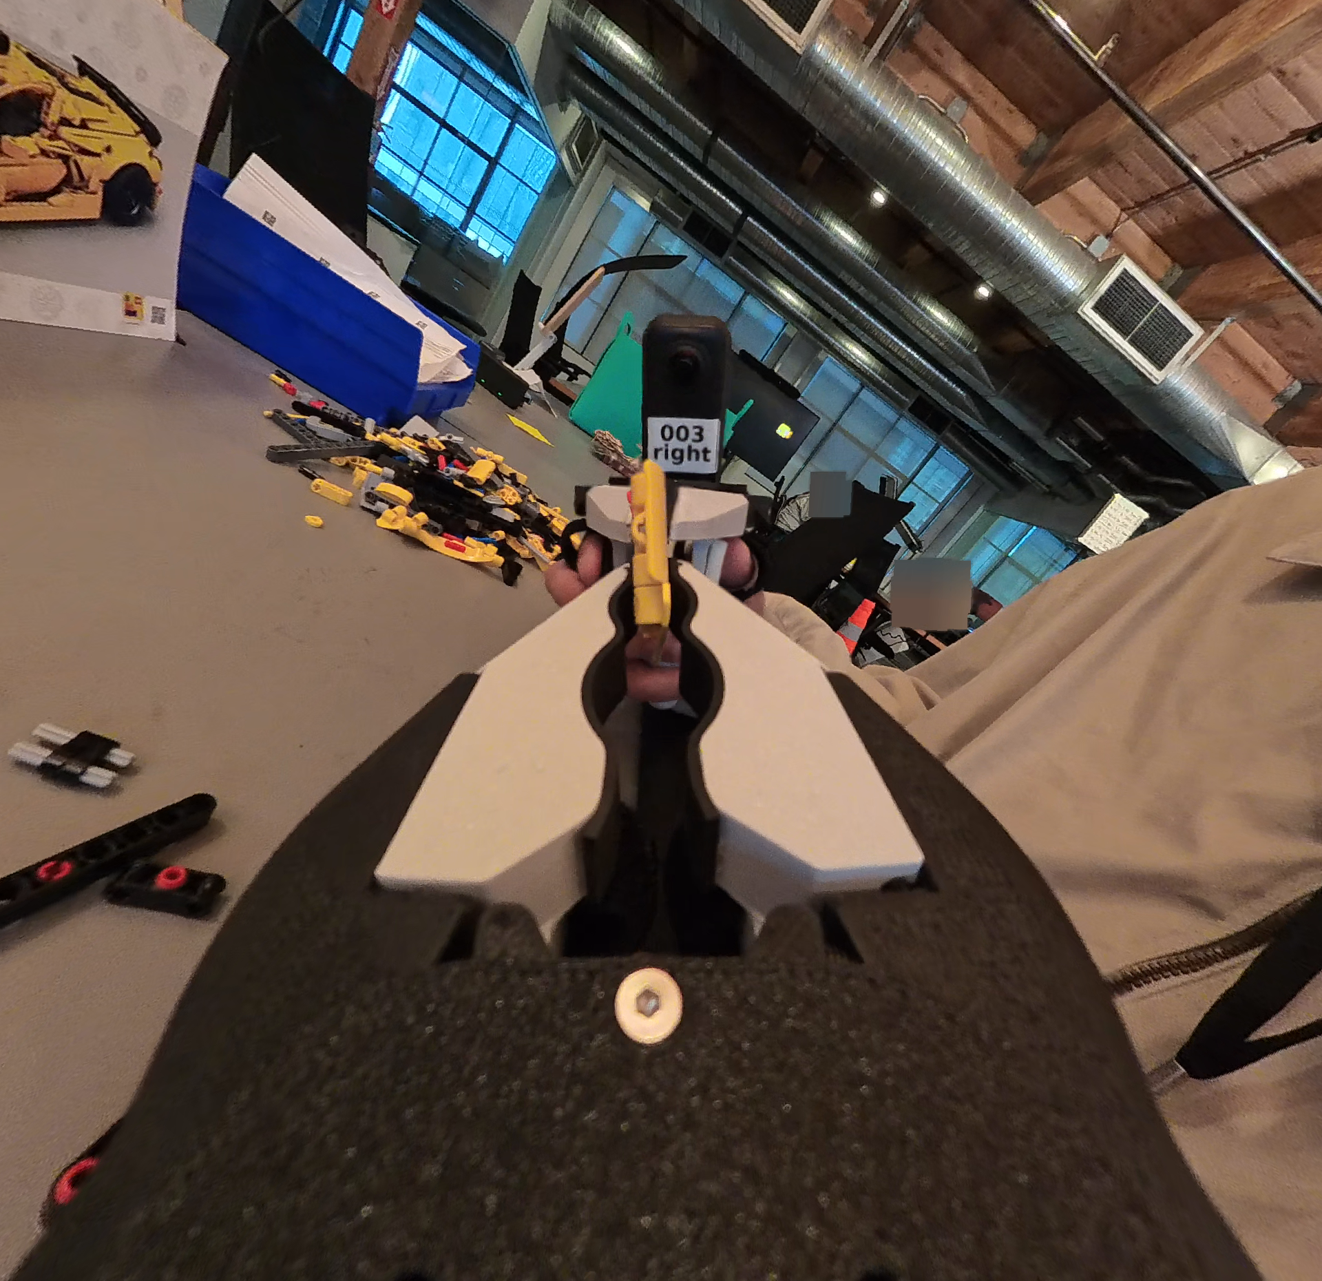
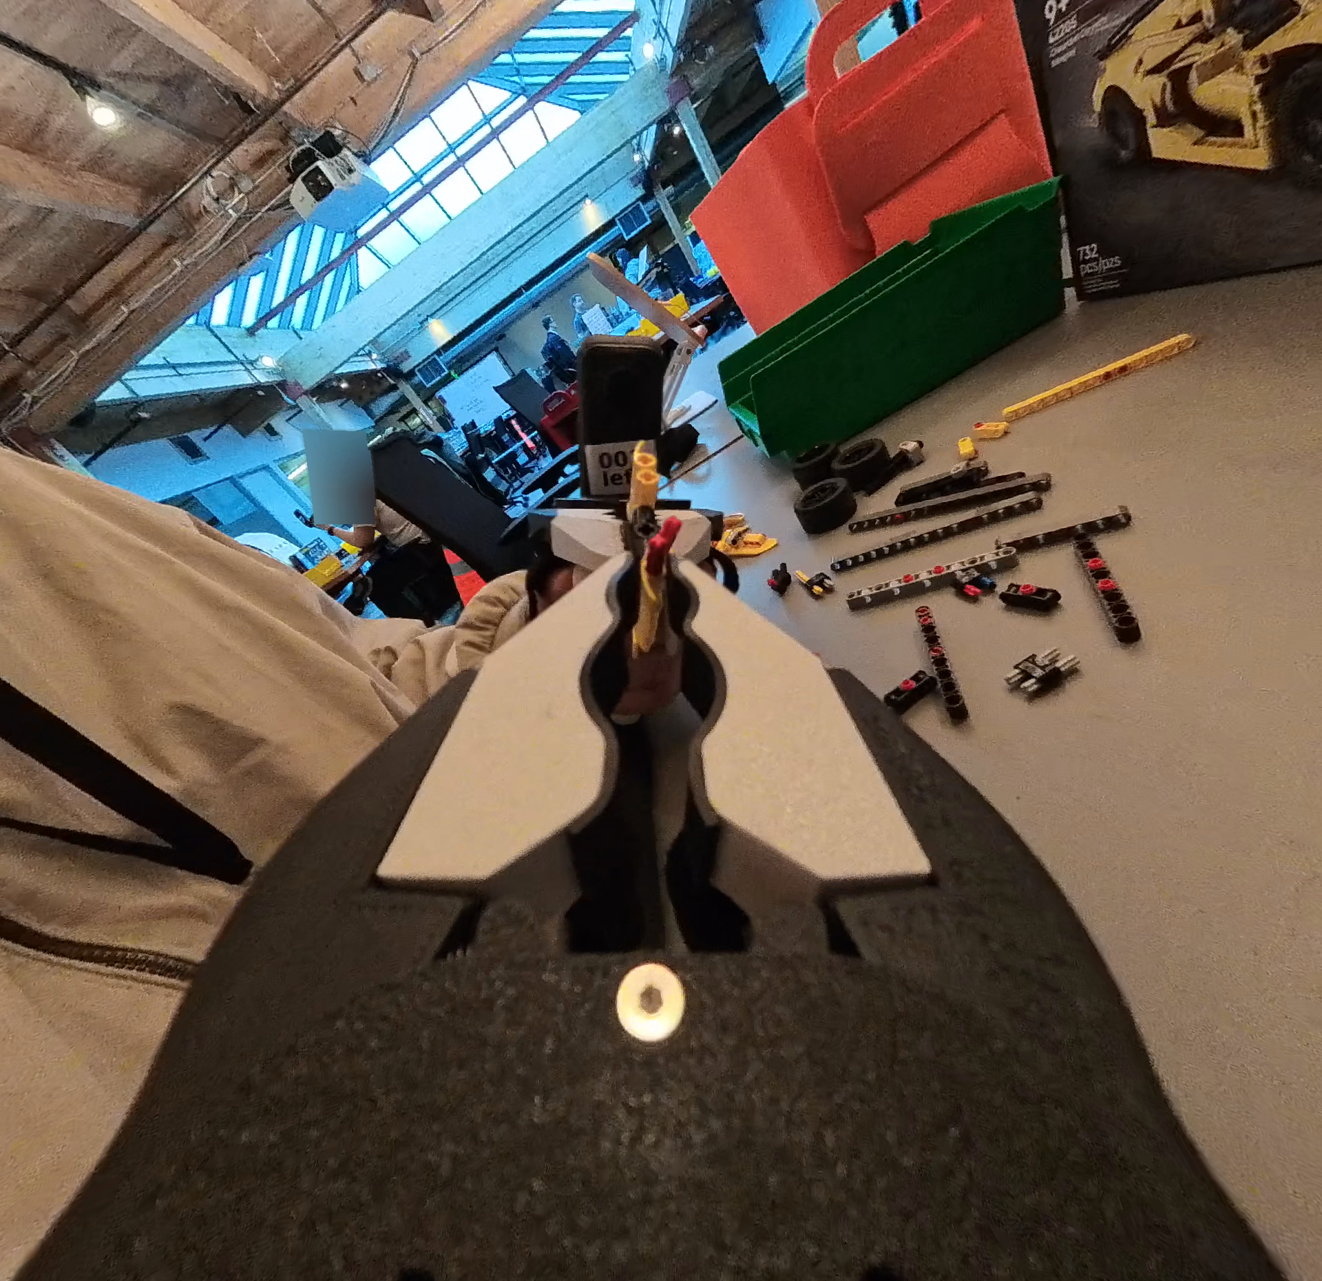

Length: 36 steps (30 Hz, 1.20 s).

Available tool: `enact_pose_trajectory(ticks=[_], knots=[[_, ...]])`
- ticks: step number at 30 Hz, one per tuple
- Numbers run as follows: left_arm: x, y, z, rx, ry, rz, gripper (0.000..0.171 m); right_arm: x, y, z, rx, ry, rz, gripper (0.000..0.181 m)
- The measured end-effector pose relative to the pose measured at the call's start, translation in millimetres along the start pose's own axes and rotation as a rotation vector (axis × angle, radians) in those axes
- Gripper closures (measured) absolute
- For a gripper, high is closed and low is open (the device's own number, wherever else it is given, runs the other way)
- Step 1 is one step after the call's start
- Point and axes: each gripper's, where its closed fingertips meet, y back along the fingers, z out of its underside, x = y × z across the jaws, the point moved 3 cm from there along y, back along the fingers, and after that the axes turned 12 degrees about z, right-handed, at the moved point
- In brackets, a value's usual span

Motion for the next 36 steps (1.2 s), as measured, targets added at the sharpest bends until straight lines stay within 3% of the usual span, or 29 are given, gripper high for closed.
enact_pose_trajectory(ticks=[2, 5, 7, 9, 18, 29, 34, 35, 36], knots=[[-3, 0, 0, 0.000, 0.002, -0.023, 0.164, 4, -1, -1, 0.016, -0.023, 0.017, 0.175], [-5, -5, 5, -0.027, 0.034, -0.025, 0.143, 3, -4, -1, 0.033, -0.018, 0.025, 0.175], [-6, -6, 6, -0.034, 0.029, -0.038, 0.144, 0, -7, 1, 0.026, -0.028, 0.015, 0.175], [-4, -6, 6, -0.036, 0.005, -0.031, 0.164, -1, -10, 4, 0.012, -0.021, 0.019, 0.175], [-5, -6, 12, -0.079, -0.009, -0.055, 0.165, 3, -10, 4, 0.008, -0.089, 0.003, 0.178], [-1, -6, 8, -0.040, -0.002, -0.027, 0.165, -3, -10, 2, 0.032, -0.068, -0.009, 0.178], [-3, -7, 3, -0.003, 0.005, -0.036, 0.164, 2, -11, -5, 0.078, -0.172, -0.035, 0.180], [-2, -6, 6, -0.019, 0.017, -0.027, 0.165, 8, -3, -19, 0.193, -0.233, -0.010, 0.178], [-2, -1, 8, -0.018, 0.023, -0.028, 0.164, 32, 34, -54, 0.460, -0.401, -0.024, 0.179]])
